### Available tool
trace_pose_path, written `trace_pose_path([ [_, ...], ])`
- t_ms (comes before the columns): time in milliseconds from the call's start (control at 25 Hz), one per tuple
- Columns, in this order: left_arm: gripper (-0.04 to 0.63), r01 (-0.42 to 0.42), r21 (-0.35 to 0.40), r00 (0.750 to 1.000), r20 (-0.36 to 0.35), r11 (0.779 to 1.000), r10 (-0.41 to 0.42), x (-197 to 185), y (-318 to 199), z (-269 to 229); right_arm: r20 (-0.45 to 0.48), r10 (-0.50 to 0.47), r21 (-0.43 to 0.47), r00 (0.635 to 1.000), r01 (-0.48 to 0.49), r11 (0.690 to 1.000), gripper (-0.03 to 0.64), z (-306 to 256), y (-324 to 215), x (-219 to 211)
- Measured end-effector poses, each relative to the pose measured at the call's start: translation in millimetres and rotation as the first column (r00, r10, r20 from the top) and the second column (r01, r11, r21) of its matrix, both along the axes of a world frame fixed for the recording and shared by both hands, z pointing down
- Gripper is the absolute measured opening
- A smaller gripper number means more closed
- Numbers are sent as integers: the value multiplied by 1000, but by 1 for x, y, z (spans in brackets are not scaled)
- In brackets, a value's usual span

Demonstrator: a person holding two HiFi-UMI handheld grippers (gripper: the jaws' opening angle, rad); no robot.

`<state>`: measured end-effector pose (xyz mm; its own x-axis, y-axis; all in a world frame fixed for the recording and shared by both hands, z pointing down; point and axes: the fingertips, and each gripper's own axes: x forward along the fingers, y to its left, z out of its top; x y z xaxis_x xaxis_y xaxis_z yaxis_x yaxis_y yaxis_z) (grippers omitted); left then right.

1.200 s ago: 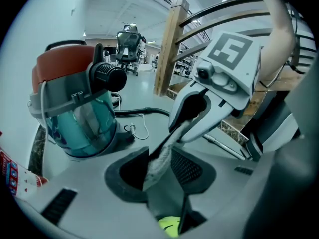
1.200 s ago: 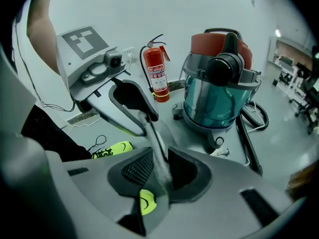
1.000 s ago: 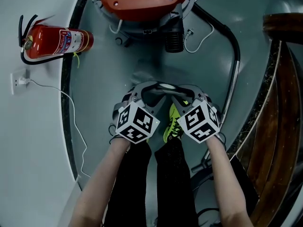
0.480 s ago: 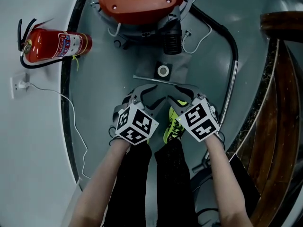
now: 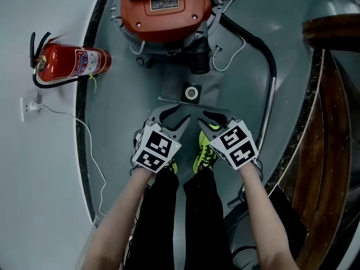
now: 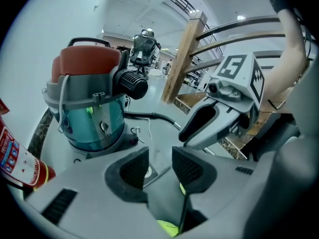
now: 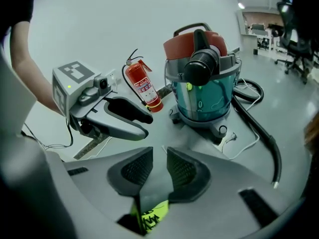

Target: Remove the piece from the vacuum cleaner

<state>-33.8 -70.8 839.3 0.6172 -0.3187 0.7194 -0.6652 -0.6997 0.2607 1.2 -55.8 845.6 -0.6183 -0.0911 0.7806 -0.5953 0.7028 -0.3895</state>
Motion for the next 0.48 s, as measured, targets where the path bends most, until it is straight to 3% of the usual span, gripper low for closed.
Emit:
trace_pose_path([
  [160,103,13,-13,1000,1,1000,-13,-9,1,-15,41,87,-57,995,-85,995,61,-17,-3,-1],
  [320,61,15,-3,1000,12,1000,-15,-14,-1,-32,45,97,-89,994,-93,992,48,-33,-3,1],
  [480,41,57,-59,998,7,997,-57,-23,5,-47,39,112,-125,993,-106,986,37,-50,4,3],
])
